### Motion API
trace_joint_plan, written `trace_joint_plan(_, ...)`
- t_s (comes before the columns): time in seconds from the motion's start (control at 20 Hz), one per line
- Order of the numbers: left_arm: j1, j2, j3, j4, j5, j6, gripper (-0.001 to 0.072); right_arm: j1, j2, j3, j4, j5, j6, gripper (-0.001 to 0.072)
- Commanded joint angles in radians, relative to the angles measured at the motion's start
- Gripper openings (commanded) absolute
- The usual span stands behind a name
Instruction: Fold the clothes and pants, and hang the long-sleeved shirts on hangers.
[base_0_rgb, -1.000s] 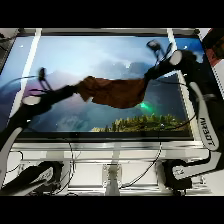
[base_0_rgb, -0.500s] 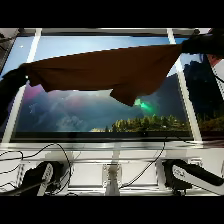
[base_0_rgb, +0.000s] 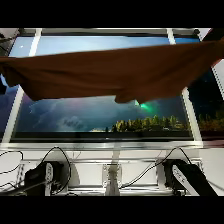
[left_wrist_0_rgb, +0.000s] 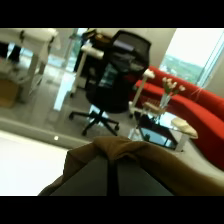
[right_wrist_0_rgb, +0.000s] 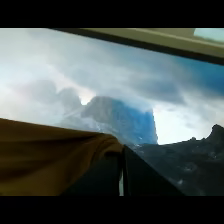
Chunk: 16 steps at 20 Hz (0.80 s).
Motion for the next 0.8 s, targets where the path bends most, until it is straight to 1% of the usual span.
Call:
trace_joint_plan(0.0, 0.003, 0.105, 0.000, 0.051, -0.089, -0.082, 0.0017, 0.000, 0.138, -0.001, 0.013, 0.051, 0.002, 0.0010)
trace_joint_plan(0.15, 0.003, 0.069, -0.008, 0.292, -0.220, -0.333, 0.0017, 0.000, 0.109, -0.006, 0.003, 0.051, 0.002, 0.0010)
trace_joint_plan(0.2, 0.003, 0.034, -0.016, 0.352, -0.257, -0.393, 0.0016, 0.000, 0.074, -0.018, 0.003, 0.049, 0.002, 0.0010)
trace_joint_plan(0.25, 0.003, -0.010, -0.023, 0.365, -0.284, -0.405, 0.0017, 0.000, 0.028, -0.036, 0.004, 0.047, 0.003, 0.0010)
trace_joint_plan(0.4, -0.006, -0.205, -0.025, 0.364, -0.300, -0.397, 0.0018, 0.000, -0.170, -0.117, 0.021, -0.006, 0.035, 0.0011)
trace_joint_plan(0.55, -0.061, -0.429, -0.022, 0.345, -0.300, -0.312, 0.0018, 0.000, -0.403, -0.147, 0.100, -0.027, 0.035, 0.0011)
trace_joint_plan(0.65, -0.127, -0.565, -0.007, 0.327, -0.299, -0.207, 0.0017, 0.000, -0.533, -0.147, 0.177, -0.040, 0.034, 0.0012)
trace_joint_plan(0.7, -0.158, -0.632, 0.008, 0.328, -0.283, -0.175, 0.0018, 0.000, -0.593, -0.147, 0.208, -0.077, 0.034, 0.0012)
trace_joint_plan(0.75, -0.183, -0.694, 0.019, 0.327, -0.239, -0.144, 0.0018, 0.000, -0.639, -0.147, 0.224, -0.122, 0.034, 0.0012)
